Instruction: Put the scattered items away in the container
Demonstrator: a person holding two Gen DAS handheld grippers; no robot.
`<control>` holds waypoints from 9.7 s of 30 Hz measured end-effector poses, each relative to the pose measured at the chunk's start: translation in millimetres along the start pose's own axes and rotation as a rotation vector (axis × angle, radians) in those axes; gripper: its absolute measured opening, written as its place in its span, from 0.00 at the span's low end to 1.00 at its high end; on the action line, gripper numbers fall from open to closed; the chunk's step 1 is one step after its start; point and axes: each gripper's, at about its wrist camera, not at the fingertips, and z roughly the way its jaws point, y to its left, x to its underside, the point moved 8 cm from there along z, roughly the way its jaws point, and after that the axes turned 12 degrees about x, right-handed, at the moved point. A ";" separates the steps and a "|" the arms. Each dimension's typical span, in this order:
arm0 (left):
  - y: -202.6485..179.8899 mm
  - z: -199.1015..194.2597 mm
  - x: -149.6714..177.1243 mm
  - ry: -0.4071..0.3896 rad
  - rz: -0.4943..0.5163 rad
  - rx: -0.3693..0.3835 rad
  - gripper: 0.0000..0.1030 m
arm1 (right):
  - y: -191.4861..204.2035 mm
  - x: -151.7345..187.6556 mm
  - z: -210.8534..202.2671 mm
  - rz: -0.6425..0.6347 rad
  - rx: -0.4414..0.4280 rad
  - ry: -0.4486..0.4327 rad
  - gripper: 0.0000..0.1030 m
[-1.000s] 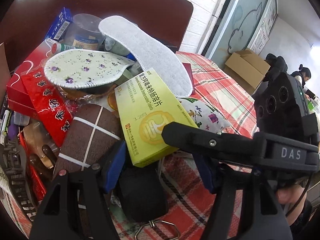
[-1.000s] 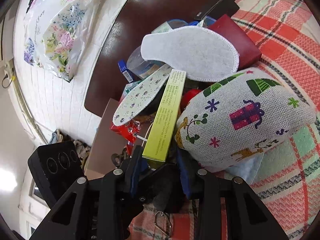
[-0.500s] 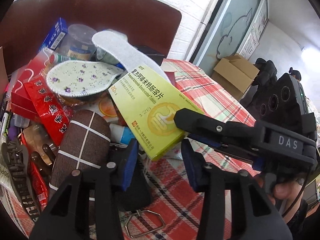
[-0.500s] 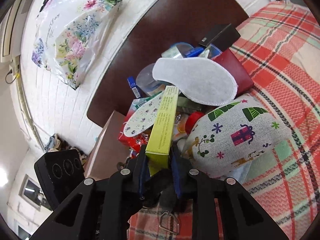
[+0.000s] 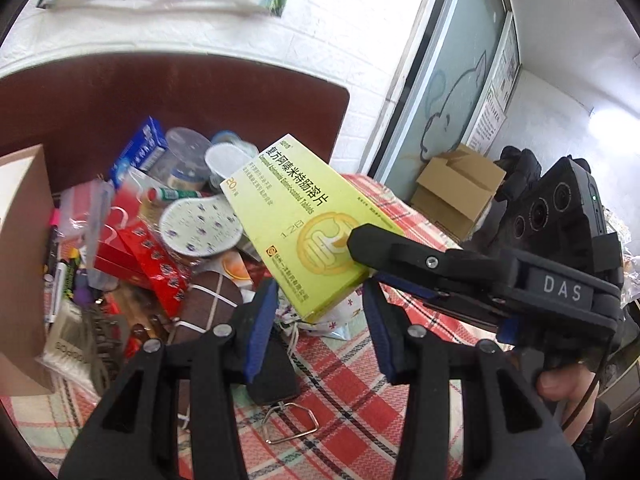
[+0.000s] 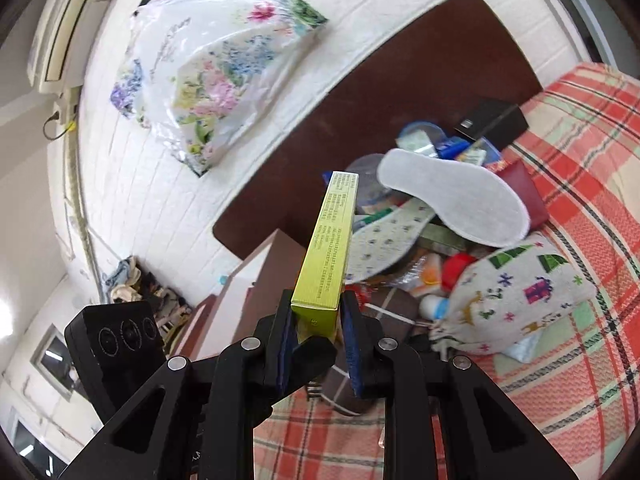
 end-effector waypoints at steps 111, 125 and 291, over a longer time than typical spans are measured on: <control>-7.3 107.1 63.6 0.289 -0.064 -0.100 0.99 | -164.7 26.8 -5.8 0.055 0.334 0.130 0.98; 23.2 165.3 38.3 0.232 0.073 -0.203 0.99 | -169.5 0.1 74.3 -0.051 0.289 0.230 0.98; 340.4 -199.5 -37.8 0.191 -0.022 -0.798 1.00 | 235.5 18.1 340.3 -0.844 0.253 0.257 1.00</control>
